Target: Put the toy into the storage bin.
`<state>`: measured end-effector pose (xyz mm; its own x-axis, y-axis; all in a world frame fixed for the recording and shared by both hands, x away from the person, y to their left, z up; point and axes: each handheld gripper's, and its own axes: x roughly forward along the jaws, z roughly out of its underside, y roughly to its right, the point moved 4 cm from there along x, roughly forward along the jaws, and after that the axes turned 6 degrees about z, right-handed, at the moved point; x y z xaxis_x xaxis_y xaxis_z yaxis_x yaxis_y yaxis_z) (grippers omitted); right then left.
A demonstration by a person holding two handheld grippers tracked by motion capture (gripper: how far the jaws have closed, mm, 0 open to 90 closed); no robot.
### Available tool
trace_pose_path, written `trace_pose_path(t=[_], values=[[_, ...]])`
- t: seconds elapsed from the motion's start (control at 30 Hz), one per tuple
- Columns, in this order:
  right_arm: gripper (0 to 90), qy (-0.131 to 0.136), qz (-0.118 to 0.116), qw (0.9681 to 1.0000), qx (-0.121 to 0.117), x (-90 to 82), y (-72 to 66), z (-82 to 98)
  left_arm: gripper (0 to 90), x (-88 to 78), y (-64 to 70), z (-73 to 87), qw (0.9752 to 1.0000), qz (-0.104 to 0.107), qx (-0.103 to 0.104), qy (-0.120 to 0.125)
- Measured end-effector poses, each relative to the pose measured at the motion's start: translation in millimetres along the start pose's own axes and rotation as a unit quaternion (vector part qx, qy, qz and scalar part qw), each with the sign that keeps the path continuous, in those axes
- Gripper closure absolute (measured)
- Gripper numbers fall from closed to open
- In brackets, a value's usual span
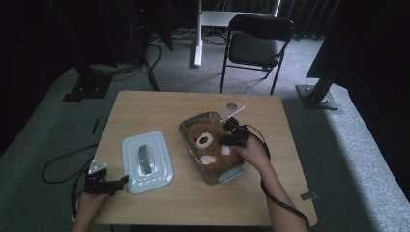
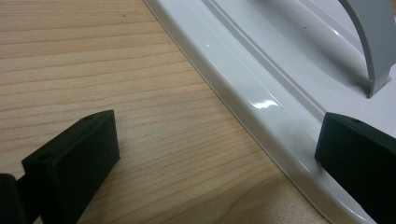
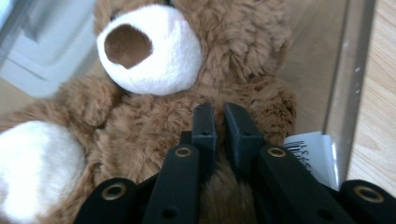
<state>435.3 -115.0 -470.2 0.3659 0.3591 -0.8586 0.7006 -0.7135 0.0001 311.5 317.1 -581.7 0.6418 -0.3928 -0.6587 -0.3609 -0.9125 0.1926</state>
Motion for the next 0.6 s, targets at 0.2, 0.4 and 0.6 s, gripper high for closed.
trace_pose_path(t=[0.2, 0.4, 0.6], values=[[82.9, 0.001, 0.001, 1.0000, -0.008, 1.7, -2.7, -1.8, 0.5, 0.0, 0.0, 0.0, 1.0000, 0.000, 0.000, 0.000], [64.3, 0.053, -0.036, 0.9979, 0.009, -14.2, -2.6, -1.3, 0.5, 0.0, -0.1, -0.1, 1.0000, 0.000, 0.000, 0.000], [54.8, 0.119, -0.044, 0.9910, 0.042, -49.6, 5.6, -3.2, 0.5, 0.0, -0.1, -0.1, 1.0000, 0.000, 0.001, 0.000]])
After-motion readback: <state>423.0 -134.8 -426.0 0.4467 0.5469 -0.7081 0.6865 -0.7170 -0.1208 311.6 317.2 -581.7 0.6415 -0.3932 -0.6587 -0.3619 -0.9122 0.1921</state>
